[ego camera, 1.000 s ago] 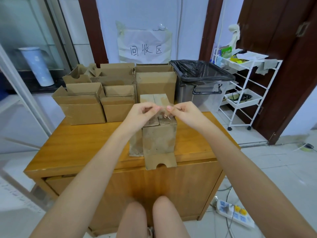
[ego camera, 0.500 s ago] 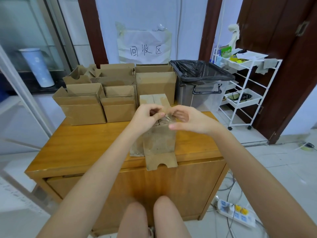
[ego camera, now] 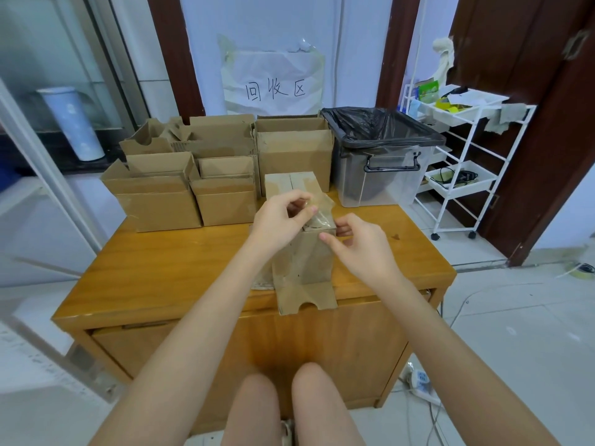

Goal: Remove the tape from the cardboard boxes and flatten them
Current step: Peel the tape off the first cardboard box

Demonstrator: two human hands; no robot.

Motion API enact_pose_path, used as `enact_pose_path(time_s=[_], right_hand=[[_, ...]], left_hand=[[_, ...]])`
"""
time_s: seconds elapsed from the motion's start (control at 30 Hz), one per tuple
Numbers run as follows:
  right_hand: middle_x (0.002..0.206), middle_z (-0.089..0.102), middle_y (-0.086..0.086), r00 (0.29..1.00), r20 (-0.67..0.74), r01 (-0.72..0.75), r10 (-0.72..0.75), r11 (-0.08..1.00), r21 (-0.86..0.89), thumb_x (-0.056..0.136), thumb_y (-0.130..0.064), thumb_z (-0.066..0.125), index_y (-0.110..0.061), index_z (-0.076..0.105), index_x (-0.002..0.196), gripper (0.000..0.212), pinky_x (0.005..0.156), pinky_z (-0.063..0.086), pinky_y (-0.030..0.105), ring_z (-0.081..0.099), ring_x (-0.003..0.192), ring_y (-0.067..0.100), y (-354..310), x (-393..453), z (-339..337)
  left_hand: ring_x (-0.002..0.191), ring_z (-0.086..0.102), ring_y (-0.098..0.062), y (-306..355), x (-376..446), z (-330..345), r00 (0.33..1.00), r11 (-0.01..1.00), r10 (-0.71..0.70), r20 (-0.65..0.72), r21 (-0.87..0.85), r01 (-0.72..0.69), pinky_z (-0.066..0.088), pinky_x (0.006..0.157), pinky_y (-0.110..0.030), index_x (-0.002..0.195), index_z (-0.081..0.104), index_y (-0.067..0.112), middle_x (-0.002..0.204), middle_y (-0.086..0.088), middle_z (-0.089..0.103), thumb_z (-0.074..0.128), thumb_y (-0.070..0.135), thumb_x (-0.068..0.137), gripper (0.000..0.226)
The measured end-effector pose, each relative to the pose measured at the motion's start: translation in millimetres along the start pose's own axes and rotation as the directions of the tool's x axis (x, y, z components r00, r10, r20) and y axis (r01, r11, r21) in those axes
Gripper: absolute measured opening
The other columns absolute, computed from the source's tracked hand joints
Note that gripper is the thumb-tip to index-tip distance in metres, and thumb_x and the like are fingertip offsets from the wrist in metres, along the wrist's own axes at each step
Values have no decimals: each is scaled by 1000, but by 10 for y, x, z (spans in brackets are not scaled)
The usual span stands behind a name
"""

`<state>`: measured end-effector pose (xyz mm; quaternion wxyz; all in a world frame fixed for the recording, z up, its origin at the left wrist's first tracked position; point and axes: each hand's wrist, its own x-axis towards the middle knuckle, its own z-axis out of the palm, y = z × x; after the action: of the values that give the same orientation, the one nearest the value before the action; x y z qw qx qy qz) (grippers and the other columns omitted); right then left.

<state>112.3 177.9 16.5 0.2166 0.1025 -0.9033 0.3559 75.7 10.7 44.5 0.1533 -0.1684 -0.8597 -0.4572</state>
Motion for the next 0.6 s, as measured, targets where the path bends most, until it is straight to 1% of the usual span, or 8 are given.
enact_pose_path(time_s=[0.17,0.23,0.27,0.33,0.4,0.43,0.53,0.6], right_hand=[[100,70,1,999,8,41,-41,999,-4,91,-30,62,-10,65,108,26,82,54,40,65,95,16,-39,-47,-26],[101,70,-1,999,35,29,-28,999,-31,89,-37,63,-11,65,109,32,83,54,38,65,96,14,-72,-34,-70],[100,70,-2,999,45,20,-18,998,-59,87,-43,64,-12,66,108,38,82,54,37,65,96,13,-93,-19,-95],[96,71,-2,999,44,15,-10,993,-120,86,-50,62,-13,67,102,41,79,53,34,66,92,14,-126,9,-127],[92,72,0,999,41,39,-31,981,-191,91,-46,57,-11,66,98,36,76,53,34,66,89,18,-159,12,-127],[90,71,1,998,44,50,-41,975,-216,93,-42,55,-10,66,97,34,74,53,35,66,87,21,-174,8,-119],[85,71,3,999,41,41,-33,974,-221,95,-35,52,-8,66,94,30,72,53,38,67,82,24,-195,-6,-111],[86,71,2,999,37,39,-32,979,-200,93,-36,55,-9,66,95,29,73,54,38,67,83,22,-201,-9,-123]], left_hand=[[92,64,-16,-4,-14,8,999,999,-27,-17,-17,27,52,89,-45,104,70,24,92,8,67,67,30,88,18],[93,65,-19,39,16,-32,999,998,-46,5,-50,47,52,91,-46,103,70,22,94,2,69,69,28,87,18],[94,65,-19,88,46,-65,997,996,-62,48,-62,65,52,92,-43,103,70,19,95,-1,69,69,25,87,17],[93,63,-12,169,126,-132,979,992,-113,171,-42,122,51,91,-29,103,69,17,96,0,68,69,23,88,17],[86,59,-1,237,153,-142,967,989,-138,216,-12,145,47,81,-15,101,67,19,91,8,65,67,23,89,13],[85,58,1,248,133,-123,972,990,-132,194,-19,138,47,79,-13,101,67,20,89,10,64,67,22,89,12],[87,63,-9,163,28,-49,997,993,-54,53,-98,59,51,85,-24,100,70,18,89,6,67,68,17,88,12],[81,62,-3,141,-10,-61,1000,984,-10,16,-176,12,51,79,-18,101,72,13,86,5,67,67,11,88,14]])
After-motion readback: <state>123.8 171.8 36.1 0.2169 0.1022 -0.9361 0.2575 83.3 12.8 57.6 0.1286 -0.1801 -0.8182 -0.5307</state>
